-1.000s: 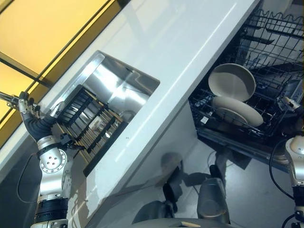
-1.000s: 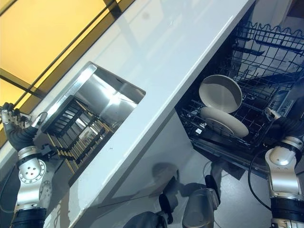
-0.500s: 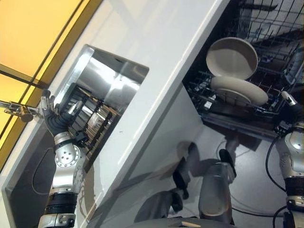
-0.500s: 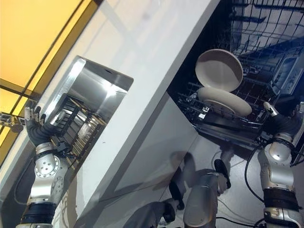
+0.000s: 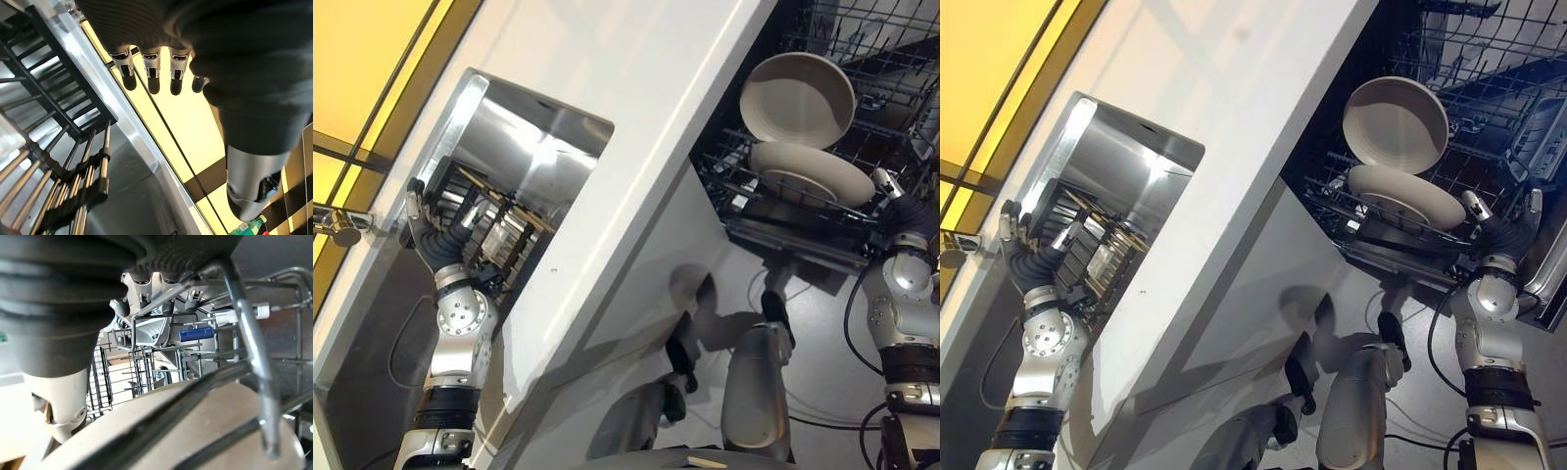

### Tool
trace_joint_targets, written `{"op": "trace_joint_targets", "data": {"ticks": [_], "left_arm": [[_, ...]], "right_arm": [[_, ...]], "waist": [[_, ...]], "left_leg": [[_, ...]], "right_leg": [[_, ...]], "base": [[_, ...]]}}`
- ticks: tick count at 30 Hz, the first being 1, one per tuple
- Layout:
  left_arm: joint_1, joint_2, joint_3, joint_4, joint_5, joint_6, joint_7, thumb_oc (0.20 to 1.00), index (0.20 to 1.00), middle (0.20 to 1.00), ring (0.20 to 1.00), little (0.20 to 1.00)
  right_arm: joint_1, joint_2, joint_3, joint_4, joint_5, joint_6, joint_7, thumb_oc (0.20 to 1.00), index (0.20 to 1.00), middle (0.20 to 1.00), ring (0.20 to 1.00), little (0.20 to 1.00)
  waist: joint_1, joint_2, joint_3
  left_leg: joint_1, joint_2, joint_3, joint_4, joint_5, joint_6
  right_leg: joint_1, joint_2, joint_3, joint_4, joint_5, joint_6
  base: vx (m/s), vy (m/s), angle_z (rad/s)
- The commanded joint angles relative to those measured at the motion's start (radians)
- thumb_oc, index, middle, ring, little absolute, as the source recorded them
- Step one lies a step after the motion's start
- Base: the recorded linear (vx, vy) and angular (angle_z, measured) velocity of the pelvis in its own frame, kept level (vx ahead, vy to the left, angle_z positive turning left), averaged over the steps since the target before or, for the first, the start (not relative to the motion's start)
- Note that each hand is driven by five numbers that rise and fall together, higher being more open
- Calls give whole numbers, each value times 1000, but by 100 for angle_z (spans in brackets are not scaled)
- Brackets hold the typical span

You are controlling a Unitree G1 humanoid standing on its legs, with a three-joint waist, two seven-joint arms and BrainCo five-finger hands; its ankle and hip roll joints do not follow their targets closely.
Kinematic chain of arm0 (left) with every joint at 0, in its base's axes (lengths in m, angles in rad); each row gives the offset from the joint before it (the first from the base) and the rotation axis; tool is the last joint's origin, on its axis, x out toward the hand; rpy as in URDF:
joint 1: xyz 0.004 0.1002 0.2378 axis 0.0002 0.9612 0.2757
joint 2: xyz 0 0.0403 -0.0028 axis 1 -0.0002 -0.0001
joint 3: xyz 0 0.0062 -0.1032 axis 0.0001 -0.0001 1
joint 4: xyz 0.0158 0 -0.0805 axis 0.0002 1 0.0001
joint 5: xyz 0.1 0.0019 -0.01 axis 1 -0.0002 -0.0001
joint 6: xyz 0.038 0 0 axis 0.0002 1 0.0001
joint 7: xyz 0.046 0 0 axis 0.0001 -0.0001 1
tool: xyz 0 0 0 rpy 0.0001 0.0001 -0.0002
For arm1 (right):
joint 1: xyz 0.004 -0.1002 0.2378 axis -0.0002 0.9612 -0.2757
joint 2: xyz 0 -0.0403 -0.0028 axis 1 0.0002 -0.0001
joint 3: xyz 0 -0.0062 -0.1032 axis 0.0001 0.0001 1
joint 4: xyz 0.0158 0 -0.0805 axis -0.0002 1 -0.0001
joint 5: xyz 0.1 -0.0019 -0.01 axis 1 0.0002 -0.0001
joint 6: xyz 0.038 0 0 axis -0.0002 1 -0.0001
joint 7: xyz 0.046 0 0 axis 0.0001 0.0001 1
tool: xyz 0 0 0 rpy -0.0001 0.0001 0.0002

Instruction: Pick up plates and place into dishwasher.

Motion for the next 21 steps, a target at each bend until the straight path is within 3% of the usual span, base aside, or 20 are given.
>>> {"op": "trace_joint_targets", "data": {"ticks": [1,9,21], "left_arm": [[-44,59,36,-50,12,-28,54,1000,1000,1000,1000,1000],[-29,54,27,-81,11,-34,55,1000,1000,1000,1000,1000],[-4,56,19,-116,22,-3,70,1000,1000,1000,1000,1000]], "right_arm": [[-127,20,64,-28,12,-49,18,1000,1000,1000,1000,1000],[-149,56,99,-23,-28,-37,24,1000,1000,1000,1000,1000],[-250,42,166,-35,-47,14,88,1000,1000,1000,1000,1000]], "waist": [[37,7,85],[61,20,84],[143,-5,38]], "left_leg": [[-78,46,-75,186,-67,-62],[-77,26,-83,174,-65,-56],[-70,-3,-107,194,-84,-54]], "right_leg": [[70,-69,20,-101,49,-3],[82,-92,10,-127,69,3],[139,-151,-43,-158,99,6]], "base": [[-21,51,2],[24,75,1],[64,67,13]]}}
